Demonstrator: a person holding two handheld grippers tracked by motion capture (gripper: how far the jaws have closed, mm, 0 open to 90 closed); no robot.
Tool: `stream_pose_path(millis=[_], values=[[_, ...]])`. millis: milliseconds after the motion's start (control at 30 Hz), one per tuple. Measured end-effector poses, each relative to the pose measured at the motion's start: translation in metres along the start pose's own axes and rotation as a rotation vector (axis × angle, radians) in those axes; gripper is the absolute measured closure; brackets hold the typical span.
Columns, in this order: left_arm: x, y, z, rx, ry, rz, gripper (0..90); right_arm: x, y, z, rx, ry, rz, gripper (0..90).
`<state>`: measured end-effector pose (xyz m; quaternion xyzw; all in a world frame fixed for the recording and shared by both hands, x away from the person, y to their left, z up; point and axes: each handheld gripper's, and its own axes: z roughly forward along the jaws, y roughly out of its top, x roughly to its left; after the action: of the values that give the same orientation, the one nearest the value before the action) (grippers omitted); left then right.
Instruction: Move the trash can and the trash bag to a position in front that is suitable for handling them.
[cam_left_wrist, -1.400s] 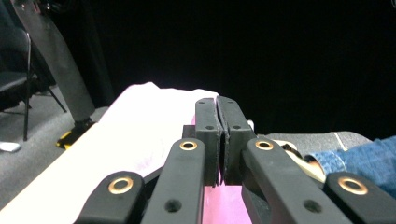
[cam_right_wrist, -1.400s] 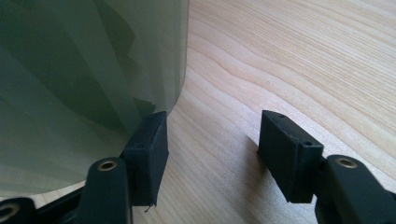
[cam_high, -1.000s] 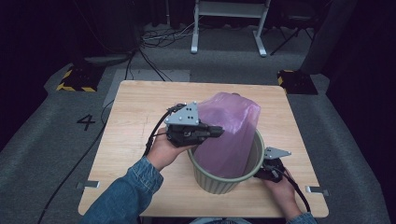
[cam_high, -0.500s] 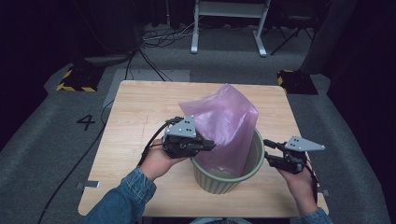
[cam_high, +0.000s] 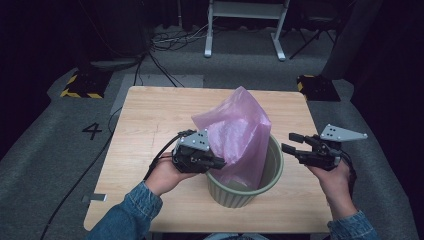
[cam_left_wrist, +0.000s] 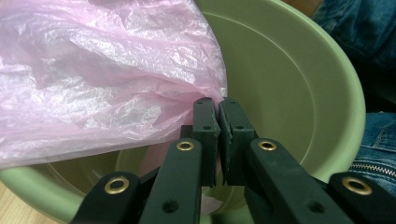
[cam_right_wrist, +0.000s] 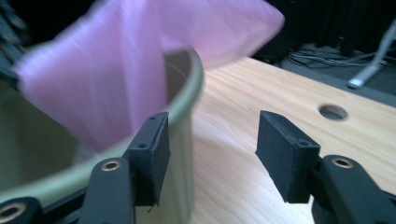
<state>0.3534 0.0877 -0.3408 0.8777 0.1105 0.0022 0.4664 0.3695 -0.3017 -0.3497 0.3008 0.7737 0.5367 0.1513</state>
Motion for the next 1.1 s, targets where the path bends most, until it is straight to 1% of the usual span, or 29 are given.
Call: stream_pose_path(millis=[100,167,200,300,367,400,433,533,600,633,667,733,767,800,867,900,933,967,1100], values=[[0.000,-0.002,0.002,0.004,-0.002,-0.005,85.4,0.005,0.014,-0.001,-0.012,0.027,-0.011,42.3],[0.001,-0.003,0.003,0.005,-0.003,-0.012,85.4,0.009,0.024,0.000,-0.016,0.036,-0.033,41.3],[0.001,-0.003,0.003,0.003,-0.005,-0.009,85.3,0.011,0.028,0.001,-0.014,0.039,-0.041,40.9],[0.001,-0.003,0.003,0.002,-0.006,-0.010,85.2,0.017,0.041,0.006,-0.008,0.061,-0.060,40.4],[0.000,-0.003,0.004,0.007,-0.011,-0.007,85.0,0.022,0.050,0.011,-0.005,0.067,-0.077,40.5],[0.000,-0.003,0.004,0.006,-0.010,-0.006,84.9,0.026,0.057,0.016,0.003,0.066,-0.089,41.3],[0.000,-0.002,0.004,0.008,-0.011,-0.006,84.9,0.026,0.057,0.016,0.003,0.066,-0.089,41.3],[0.000,-0.002,0.005,0.005,-0.016,-0.004,84.8,0.028,0.066,0.024,0.010,0.070,-0.086,44.0],[-0.001,-0.002,0.005,0.005,-0.018,0.000,84.5,0.028,0.069,0.029,0.020,0.070,-0.078,49.2],[-0.001,-0.003,0.005,0.002,-0.019,0.000,84.2,0.028,0.070,0.031,0.030,0.070,-0.072,54.3],[-0.001,-0.003,0.005,-0.006,-0.021,-0.004,83.9,0.029,0.070,0.032,0.041,0.075,-0.071,62.8],[-0.002,-0.004,0.004,-0.014,-0.026,-0.004,83.7,0.032,0.069,0.033,0.058,0.081,-0.083,76.2],[-0.002,-0.005,0.004,-0.020,-0.024,-0.008,83.5,0.034,0.068,0.033,0.067,0.085,-0.097,82.3],[-0.002,-0.005,0.003,-0.025,-0.026,-0.004,82.8,0.036,0.067,0.033,0.077,0.087,-0.108,86.6],[-0.003,-0.006,-0.001,-0.040,-0.019,0.001,78.8,0.041,0.064,0.032,0.090,0.105,-0.122,89.3],[-0.003,-0.006,-0.003,-0.050,-0.017,0.003,75.0,0.043,0.063,0.030,0.097,0.118,-0.129,89.6],[-0.003,-0.005,-0.005,-0.065,-0.004,0.004,68.1,0.046,0.062,0.029,0.106,0.129,-0.137,89.7],[-0.002,-0.005,-0.007,-0.077,0.000,0.000,62.1,0.049,0.060,0.028,0.115,0.140,-0.145,89.7],[-0.004,0.003,-0.014,-0.116,0.007,0.016,60.7,0.059,0.052,0.027,0.161,0.177,-0.164,89.7]])
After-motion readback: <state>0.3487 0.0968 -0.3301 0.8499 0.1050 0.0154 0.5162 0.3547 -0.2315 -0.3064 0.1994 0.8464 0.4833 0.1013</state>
